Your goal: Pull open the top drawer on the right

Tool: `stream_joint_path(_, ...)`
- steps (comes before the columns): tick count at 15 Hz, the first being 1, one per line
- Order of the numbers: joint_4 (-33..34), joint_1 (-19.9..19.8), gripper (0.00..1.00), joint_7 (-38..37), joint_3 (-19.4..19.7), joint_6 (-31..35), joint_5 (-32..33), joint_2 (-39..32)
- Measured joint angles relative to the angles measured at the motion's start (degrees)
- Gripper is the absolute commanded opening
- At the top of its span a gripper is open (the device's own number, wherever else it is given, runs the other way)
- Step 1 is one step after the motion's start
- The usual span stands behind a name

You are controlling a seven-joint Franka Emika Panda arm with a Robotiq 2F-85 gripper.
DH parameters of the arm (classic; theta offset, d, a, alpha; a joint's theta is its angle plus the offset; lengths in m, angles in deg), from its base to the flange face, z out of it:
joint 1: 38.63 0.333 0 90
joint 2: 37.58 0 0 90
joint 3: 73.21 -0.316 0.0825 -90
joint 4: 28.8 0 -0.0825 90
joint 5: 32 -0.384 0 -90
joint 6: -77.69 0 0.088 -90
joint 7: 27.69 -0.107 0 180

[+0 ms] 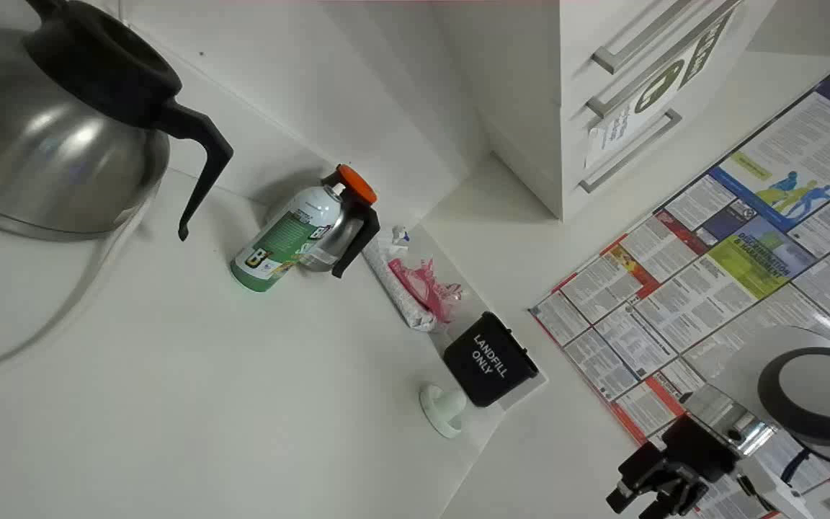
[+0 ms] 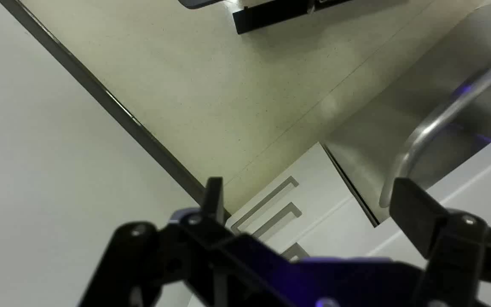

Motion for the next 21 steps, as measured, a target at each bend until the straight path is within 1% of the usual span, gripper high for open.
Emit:
stream_joint_path(8,0.01,0.00,1.00,0.00,0.05,0.04,-0.16,-0.04)
stream_joint_path(10,0.36,-0.02,1.00,0.08,1.01,0.89,-2.77,-0.14)
stream_joint_path(13,2.09,-0.48,1.00,3.41,5.11,3.15,-9.79,-1.39)
stream_joint_path(17,6.76,-1.55,1.00,14.89,11.60,4.07,-22.72,-6.62)
stream_joint_path(19,9.60,-2.13,1.00,21.78,13.41,4.10,-30.40,-10.83)
stream_joint_path(21,12.37,-3.05,1.00,28.69,13.71,4.17,-38.34,-15.84)
